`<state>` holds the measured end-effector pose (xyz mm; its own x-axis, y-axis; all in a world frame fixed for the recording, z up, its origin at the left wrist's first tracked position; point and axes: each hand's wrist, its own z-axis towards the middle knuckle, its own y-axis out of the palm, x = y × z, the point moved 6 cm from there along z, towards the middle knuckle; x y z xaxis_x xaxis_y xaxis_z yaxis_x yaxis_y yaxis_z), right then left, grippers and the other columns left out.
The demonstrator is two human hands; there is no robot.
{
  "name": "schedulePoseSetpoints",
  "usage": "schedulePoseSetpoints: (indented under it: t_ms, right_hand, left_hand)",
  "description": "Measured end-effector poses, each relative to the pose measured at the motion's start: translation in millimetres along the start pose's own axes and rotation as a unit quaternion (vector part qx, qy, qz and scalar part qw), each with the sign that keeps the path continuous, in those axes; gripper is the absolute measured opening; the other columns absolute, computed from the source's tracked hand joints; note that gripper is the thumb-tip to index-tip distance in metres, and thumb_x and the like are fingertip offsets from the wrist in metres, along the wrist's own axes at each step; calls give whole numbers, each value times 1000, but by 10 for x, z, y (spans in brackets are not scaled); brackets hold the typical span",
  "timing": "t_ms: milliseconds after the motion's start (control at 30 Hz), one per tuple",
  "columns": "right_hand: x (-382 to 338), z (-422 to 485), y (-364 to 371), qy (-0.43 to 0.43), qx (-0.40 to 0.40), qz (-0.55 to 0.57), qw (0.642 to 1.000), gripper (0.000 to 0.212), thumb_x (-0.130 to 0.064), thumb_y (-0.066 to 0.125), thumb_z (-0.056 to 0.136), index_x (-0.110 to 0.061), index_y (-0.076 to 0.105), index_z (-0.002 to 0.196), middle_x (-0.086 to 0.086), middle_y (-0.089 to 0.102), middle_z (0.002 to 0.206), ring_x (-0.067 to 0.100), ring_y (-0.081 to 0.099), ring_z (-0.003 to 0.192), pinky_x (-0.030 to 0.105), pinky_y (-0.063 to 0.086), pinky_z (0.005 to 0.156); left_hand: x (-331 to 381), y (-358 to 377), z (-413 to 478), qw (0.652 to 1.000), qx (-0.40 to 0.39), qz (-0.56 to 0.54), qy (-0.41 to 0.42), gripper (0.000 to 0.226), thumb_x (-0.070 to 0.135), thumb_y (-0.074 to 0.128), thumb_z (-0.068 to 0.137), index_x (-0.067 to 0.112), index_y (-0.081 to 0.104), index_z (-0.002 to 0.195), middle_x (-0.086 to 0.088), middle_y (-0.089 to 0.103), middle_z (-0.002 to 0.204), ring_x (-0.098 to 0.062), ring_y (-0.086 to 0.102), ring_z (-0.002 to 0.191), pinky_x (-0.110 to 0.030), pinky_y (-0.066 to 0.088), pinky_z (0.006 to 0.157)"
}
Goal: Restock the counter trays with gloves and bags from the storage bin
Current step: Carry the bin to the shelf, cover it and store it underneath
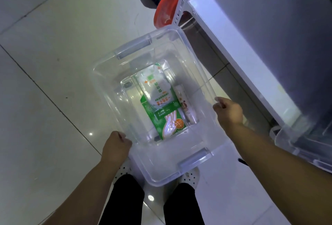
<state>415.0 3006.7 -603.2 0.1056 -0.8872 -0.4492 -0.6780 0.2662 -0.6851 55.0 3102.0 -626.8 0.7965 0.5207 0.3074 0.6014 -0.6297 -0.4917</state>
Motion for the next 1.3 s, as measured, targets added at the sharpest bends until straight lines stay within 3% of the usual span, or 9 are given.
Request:
schedulePoseSetpoints:
  t_ms: [133,333,433,533,633,800,933,1100,1300]
  right_hand:
    - [-98,-225,-141,-24,25,-29,999,35,-6,54,91,-13,58,125,8,61,127,26,57,113,33,45,96]
    - [-387,-872,-715,-122,124,5,985,28,-1,56,87,-17,66,107,2,67,110,12,59,90,19,46,79]
    - [-522,-1241,-1146,-168,166,30,971,27,1,54,87,-18,67,101,2,68,100,16,61,85,15,45,71]
    - [-686,-1693,-1724,-226,258,41,938,25,4,53,85,-14,69,93,-1,66,92,22,61,85,34,51,72]
    - [-752,-2185,-2344,-263,392,-39,880,25,6,55,78,-12,70,88,1,68,88,25,59,81,36,40,75]
    - [-506,-2578,-3060,-157,538,-66,825,23,4,56,73,3,68,93,27,63,98,46,56,88,31,31,81]
    - [-275,-2372,-3218,-19,495,-2,869,42,-9,60,78,11,53,115,31,53,116,44,47,110,38,29,86]
    - [-59,-2041,-3200,38,399,174,899,42,-26,46,96,-7,39,132,14,49,130,29,48,118,37,38,96]
    - [68,-1931,-3240,68,386,279,877,15,-21,41,96,-12,53,96,7,54,92,19,53,80,37,46,76]
  left_hand:
    - [108,-92,-164,999,36,36,12,36,13,63,82,2,52,114,-11,60,100,-23,53,84,-28,35,72]
    - [667,-290,-593,990,66,69,105,41,14,60,84,2,51,122,-18,54,121,-29,56,104,-34,42,85]
    - [1096,-288,-891,985,44,57,159,31,14,61,84,6,57,114,-12,59,114,-23,55,96,-28,38,78]
    - [1508,-240,-1263,975,12,42,216,18,14,61,82,12,60,100,-6,62,99,-25,58,89,-29,40,72]
    - [1810,-158,-1670,963,-18,37,266,2,15,59,83,15,58,84,-2,60,79,-23,54,74,-29,38,59]
    - [2001,28,-2264,946,-72,56,311,10,13,59,84,21,59,78,3,59,75,-22,55,74,-31,39,64]
    - [1979,112,-2500,943,-88,53,316,10,16,59,85,21,59,77,4,59,69,-19,53,66,-31,39,62]
    - [1878,185,-2567,944,-81,72,312,7,19,58,87,18,64,91,2,63,85,-18,58,79,-29,39,66]
    - [1776,239,-2588,948,-91,57,299,9,17,59,86,25,62,84,12,63,78,-11,58,74,-25,41,62]
